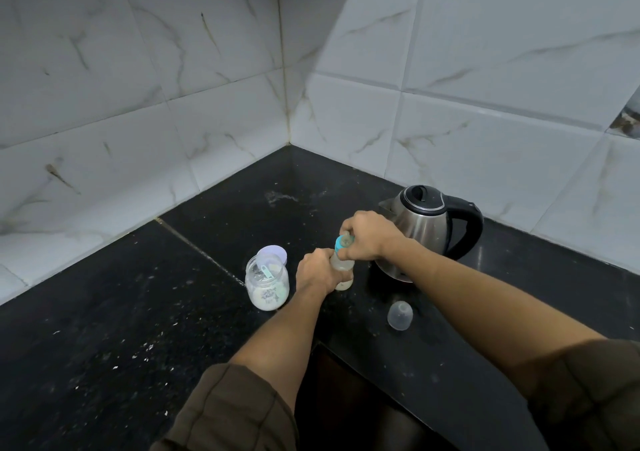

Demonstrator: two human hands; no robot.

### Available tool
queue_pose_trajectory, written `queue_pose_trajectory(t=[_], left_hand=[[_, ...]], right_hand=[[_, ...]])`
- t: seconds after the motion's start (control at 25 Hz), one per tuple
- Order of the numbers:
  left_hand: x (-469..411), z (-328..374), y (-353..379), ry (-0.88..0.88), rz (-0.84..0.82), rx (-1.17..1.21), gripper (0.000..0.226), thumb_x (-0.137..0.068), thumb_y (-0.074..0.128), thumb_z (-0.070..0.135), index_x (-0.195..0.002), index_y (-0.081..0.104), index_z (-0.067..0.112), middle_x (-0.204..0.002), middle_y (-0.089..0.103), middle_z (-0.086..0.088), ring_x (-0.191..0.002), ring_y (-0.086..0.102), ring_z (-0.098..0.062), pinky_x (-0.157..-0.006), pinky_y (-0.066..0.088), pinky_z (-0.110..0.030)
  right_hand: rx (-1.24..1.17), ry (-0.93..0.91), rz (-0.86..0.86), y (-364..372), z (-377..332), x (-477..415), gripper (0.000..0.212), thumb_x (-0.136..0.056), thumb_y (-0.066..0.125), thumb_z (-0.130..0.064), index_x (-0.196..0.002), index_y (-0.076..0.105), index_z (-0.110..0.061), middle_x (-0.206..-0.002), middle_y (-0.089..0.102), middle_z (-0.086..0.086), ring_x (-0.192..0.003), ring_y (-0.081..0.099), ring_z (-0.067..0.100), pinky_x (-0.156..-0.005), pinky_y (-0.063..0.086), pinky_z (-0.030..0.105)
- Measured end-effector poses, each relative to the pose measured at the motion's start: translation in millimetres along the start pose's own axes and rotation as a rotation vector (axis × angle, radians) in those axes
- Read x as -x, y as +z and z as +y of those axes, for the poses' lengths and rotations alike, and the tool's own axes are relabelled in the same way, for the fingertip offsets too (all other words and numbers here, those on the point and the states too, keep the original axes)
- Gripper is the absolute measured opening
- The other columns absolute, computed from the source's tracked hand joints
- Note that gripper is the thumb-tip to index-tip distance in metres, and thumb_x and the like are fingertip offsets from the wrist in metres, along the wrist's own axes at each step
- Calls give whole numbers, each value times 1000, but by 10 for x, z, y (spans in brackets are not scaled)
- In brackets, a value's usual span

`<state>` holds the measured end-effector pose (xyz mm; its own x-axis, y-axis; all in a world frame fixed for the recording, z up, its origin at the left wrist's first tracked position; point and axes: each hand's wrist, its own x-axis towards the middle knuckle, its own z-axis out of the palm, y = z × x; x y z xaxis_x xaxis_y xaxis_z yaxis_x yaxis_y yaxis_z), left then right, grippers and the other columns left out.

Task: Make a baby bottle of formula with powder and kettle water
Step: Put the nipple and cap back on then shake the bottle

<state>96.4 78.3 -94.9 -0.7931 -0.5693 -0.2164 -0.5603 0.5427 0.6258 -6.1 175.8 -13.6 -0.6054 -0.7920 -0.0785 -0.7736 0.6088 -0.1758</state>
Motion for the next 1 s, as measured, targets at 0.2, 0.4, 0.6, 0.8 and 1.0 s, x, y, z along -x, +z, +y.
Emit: queue_pose_trajectory(t=[0.2, 0.4, 0.6, 0.8, 1.0], left_hand=[[-27, -13, -35, 9, 5, -36, 33, -76, 81, 44, -102, 74, 25, -92, 72, 4, -89, 66, -17, -73, 53, -34], [-39, -43, -25, 15, 23, -53, 35, -73, 82, 47, -101, 75, 28, -89, 73, 6, -88, 67, -17, -73, 57, -35], [-45, -57, -33, 20, 32, -66, 38, -71, 83, 51, -101, 74, 30, -88, 73, 7, -87, 69, -17, -73, 57, -35], [-56, -62, -30, 19, 33, -73, 41, -70, 85, 51, -104, 74, 30, -91, 74, 7, -88, 68, -17, -73, 56, -35], [-73, -89, -12, 11, 25, -30, 36, -69, 85, 53, -98, 72, 34, -86, 72, 10, -88, 67, -15, -70, 53, -32]], right_hand=[[-12, -19, -104, 70, 34, -123, 38, -73, 79, -47, -107, 77, -29, -95, 72, -7, -87, 65, 14, -69, 53, 29], [-10, -4, -125, 120, 34, -137, 34, -70, 77, -49, -100, 77, -32, -89, 73, -8, -85, 67, 16, -75, 61, 36], [35, -2, -118, 159, 35, -113, 33, -70, 75, -52, -95, 75, -30, -86, 71, -7, -81, 66, 16, -68, 59, 34], [106, 22, -121, 169, -16, -131, 38, -73, 71, -54, -92, 75, -20, -84, 71, -2, -77, 67, 18, -64, 59, 34], [181, -2, -116, 177, -41, -131, 42, -80, 68, -57, -95, 71, -18, -85, 68, 0, -77, 65, 19, -57, 46, 29]])
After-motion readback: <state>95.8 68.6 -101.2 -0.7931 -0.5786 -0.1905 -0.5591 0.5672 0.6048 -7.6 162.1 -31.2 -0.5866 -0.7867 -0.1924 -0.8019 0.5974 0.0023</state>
